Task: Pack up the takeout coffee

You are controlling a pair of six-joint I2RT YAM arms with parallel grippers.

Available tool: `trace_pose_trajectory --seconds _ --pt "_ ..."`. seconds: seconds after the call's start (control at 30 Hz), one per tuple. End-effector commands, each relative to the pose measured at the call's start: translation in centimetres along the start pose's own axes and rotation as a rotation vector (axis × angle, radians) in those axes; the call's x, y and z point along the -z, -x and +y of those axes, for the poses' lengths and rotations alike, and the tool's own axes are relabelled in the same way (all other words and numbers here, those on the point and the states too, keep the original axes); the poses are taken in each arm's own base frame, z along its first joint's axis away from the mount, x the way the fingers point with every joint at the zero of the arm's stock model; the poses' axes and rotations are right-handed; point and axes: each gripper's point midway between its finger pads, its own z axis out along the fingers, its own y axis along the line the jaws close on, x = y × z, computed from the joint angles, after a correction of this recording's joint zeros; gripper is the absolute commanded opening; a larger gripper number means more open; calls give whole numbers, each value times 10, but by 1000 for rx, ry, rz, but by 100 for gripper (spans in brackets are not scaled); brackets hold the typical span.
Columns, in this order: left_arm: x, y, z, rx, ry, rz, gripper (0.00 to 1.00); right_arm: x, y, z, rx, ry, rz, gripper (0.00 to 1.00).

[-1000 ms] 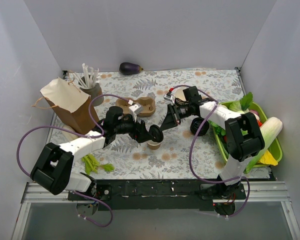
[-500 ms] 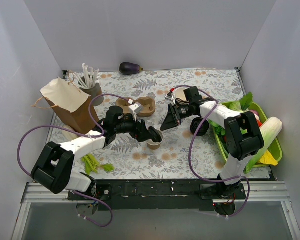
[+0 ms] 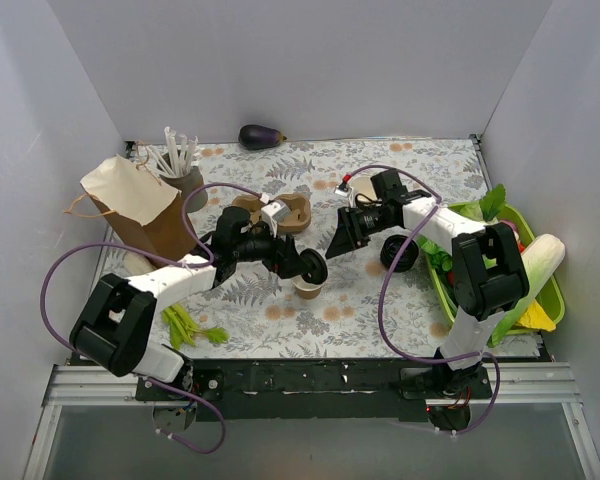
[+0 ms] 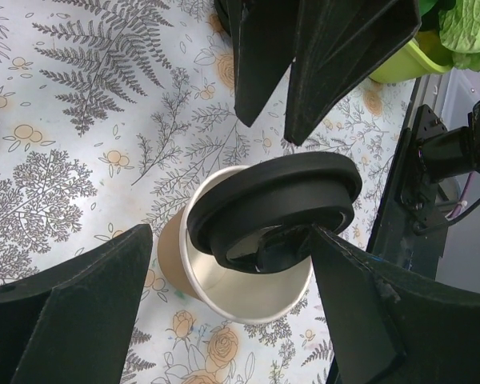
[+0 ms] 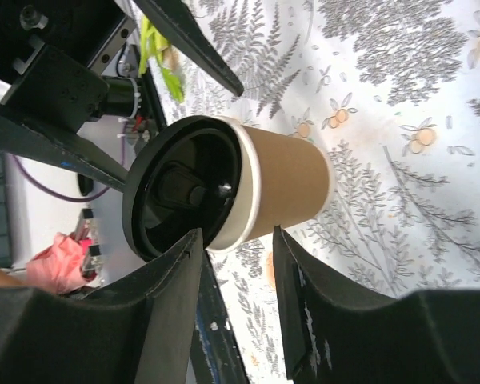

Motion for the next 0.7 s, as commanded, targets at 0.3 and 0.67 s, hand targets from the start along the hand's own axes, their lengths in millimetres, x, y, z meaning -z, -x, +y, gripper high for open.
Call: trace_pose_trajectory --seconds 0.3,0.67 --pt "-7 19 -5 -25 -35 -31 79 9 26 -35 146 -303 37 48" --pt "-8 17 -4 -16 -32 -31 79 2 24 -24 354 -508 140 51"
